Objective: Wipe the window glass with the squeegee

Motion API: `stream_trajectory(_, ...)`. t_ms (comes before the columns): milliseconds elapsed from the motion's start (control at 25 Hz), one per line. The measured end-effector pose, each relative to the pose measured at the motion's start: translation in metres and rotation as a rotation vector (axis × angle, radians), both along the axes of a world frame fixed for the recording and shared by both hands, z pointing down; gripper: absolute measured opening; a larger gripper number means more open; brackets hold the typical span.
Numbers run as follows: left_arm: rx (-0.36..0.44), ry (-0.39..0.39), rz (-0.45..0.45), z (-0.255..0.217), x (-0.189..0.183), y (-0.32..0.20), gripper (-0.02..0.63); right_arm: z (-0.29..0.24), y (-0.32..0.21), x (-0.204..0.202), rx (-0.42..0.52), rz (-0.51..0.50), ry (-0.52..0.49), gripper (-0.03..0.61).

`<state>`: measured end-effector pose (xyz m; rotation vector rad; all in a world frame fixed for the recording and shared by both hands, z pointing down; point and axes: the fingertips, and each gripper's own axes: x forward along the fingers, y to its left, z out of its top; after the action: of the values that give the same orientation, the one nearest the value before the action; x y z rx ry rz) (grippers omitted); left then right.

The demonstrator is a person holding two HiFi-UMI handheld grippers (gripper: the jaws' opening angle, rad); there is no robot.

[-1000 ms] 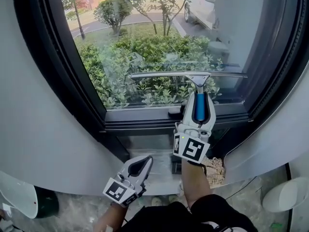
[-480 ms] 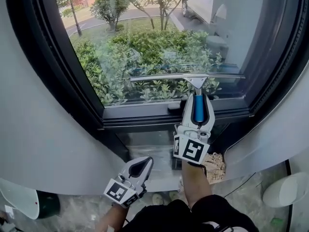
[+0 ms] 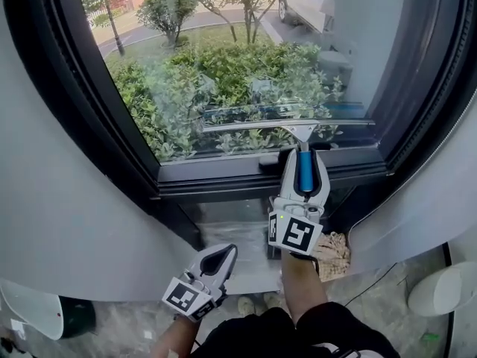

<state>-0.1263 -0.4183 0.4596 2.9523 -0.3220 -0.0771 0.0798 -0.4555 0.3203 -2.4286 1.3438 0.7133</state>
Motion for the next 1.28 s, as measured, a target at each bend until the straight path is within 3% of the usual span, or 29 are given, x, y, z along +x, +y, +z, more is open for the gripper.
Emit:
stream_trajectory(400,0.002,0.000,-0.005,0.001,0.001,0.006,0.001,0.017,0.000,0.001,-0.052,-0.009,-0.015,0.133)
stream_trajectory(840,0.026,-0.002,-0.079,-0.003,0.015,0.024,0.001,0.036,0.006,0.008,-0.090,-0.059,-0.052,0.133)
stream_trajectory(1000,0.055,0.013,-0.108,-0.012,0.010,0.028,0.000,0.016,0.011,0.009,-0.039,-0.084,-0.050,0.133)
stream_trajectory(1280,0.101,0.049,-0.105,-0.037,-0.003,0.011,0.002,-0.088,0.007,-0.022,0.147,-0.120,0.046,0.133)
